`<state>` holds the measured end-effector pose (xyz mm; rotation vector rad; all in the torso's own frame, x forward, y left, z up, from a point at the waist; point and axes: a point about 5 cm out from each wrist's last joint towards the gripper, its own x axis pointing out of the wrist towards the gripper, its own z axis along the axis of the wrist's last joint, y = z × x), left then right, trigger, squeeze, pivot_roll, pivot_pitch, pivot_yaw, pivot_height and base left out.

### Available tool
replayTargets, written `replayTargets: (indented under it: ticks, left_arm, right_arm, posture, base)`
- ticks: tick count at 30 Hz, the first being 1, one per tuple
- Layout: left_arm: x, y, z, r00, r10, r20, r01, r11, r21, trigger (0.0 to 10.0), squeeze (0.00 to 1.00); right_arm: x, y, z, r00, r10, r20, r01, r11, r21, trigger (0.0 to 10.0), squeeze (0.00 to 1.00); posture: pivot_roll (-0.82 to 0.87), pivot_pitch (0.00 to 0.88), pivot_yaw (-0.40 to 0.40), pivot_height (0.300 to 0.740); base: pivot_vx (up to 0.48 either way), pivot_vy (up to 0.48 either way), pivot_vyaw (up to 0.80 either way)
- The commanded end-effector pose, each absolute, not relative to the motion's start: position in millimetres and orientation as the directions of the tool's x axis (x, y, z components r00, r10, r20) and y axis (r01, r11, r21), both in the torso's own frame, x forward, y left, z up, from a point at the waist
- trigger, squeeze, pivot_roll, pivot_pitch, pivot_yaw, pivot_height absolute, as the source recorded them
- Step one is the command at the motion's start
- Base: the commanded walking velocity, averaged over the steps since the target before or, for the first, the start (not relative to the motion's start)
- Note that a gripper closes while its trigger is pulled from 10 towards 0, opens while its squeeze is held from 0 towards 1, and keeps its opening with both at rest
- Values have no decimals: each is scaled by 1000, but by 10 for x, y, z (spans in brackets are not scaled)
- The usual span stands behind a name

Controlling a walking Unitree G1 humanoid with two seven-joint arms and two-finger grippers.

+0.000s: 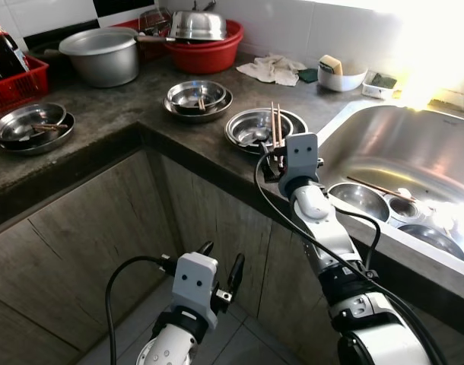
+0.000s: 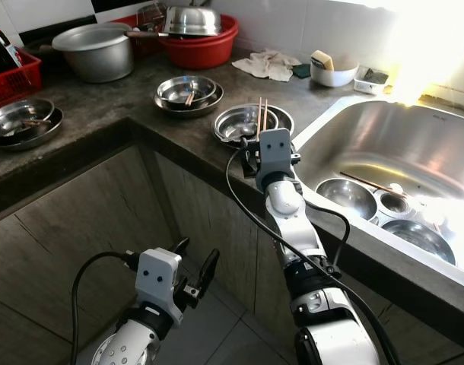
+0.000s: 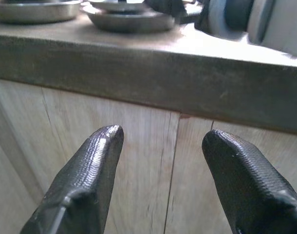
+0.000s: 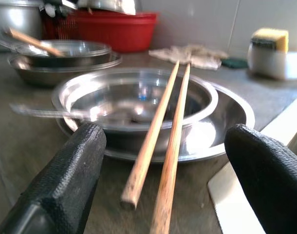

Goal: Kitchen organization

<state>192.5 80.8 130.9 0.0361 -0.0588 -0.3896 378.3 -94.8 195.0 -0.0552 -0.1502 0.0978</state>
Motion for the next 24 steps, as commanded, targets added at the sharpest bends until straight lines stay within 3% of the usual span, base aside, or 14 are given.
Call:
replayTargets:
  ticks: [1, 21, 22, 23, 24]
  left_arm:
    - [1889, 776, 1380, 911, -401, 92, 400, 916, 33, 10000, 0]
    - [1899, 761, 1349, 912, -400, 86, 399, 916, 37, 10000, 0]
    - [1901, 761, 1347, 912, -401, 84, 399, 916, 37, 10000, 0]
    - [1902, 761, 1347, 912, -401, 84, 399, 916, 37, 10000, 0]
    - [1901, 760, 1343, 912, -401, 83, 399, 916, 37, 10000, 0]
  right_arm:
    - [3811, -944, 1999, 982, 93, 162, -87, 995, -43, 10000, 0]
    - [3903, -984, 2036, 982, 76, 174, -68, 996, -53, 9961, 0]
    - [3907, -980, 2039, 981, 79, 176, -71, 996, -52, 7686, 0]
    - [3909, -979, 2040, 981, 79, 176, -71, 996, -51, 7686, 0]
    - [3909, -978, 2039, 981, 80, 177, -72, 996, -51, 3843, 0]
  posture:
    - [63, 139, -27, 740]
    - [58, 127, -32, 740]
    - [58, 128, -31, 740]
    - [58, 128, -31, 740]
    - [57, 126, -31, 740]
  base:
    - [0, 0, 0]
    - [0, 0, 0]
    - [0, 0, 0]
    - [0, 0, 0]
    - [0, 0, 0]
